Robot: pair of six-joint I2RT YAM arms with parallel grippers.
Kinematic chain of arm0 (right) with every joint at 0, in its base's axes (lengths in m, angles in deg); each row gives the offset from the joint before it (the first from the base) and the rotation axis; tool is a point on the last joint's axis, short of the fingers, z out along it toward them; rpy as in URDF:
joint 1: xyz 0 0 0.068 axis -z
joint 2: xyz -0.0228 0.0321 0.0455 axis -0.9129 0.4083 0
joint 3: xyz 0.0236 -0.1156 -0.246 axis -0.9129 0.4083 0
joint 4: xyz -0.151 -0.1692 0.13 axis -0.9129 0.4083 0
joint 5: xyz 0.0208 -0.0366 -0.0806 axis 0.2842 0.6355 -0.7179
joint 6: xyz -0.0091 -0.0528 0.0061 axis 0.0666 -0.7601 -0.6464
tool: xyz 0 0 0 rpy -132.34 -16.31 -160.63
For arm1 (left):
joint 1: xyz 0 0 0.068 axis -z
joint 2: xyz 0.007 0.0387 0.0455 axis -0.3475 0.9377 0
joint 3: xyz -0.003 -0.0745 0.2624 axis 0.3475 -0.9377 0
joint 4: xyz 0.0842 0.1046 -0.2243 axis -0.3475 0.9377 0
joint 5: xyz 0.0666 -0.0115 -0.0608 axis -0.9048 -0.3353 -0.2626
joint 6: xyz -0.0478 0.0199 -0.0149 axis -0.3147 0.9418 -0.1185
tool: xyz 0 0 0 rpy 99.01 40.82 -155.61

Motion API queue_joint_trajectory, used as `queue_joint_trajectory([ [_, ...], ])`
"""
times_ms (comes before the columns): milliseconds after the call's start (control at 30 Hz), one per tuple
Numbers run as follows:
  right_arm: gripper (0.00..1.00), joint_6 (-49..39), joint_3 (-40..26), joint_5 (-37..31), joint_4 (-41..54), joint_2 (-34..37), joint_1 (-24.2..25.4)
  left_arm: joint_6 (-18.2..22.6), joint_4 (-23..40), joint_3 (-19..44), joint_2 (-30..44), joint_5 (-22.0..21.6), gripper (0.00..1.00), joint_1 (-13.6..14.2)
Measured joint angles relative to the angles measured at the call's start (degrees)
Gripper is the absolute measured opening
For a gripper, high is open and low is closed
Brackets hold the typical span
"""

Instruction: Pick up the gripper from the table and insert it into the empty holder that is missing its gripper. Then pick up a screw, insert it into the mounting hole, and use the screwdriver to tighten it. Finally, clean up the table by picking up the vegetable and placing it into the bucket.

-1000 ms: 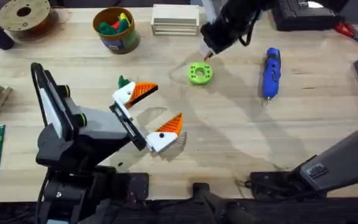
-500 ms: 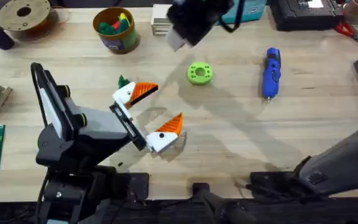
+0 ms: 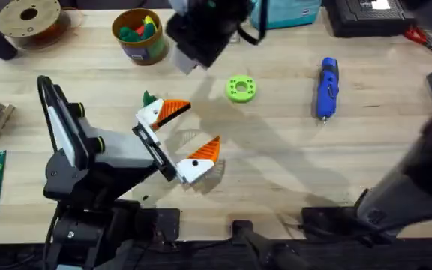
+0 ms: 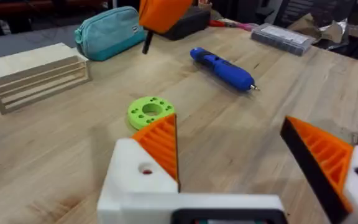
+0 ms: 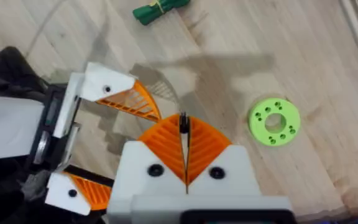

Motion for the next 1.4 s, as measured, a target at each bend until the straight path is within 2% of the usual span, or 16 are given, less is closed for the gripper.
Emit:
queue_joint_trajectory([
  [200,0.008,0.0,-12.9,0.0,6.9,9.0,-1.9,0.0,0.0,0.0,0.0,0.0,0.985,0.0],
  [333,0.008,0.0,-16.7,0.0,7.7,12.6,-3.1,0.0,0.0,0.0,0.0,0.0,0.985,0.0],
  [900,0.008,-2.2,-17.5,0.0,6.7,13.5,-8.1,0.0,0.0,0.0,0.0,0.0,0.985,0.0],
  [1400,0.008,-2.4,-17.6,0.0,8.1,13.5,-9.5,0.0,0.0,0.0,0.0,0.0,0.985,0.0],
])
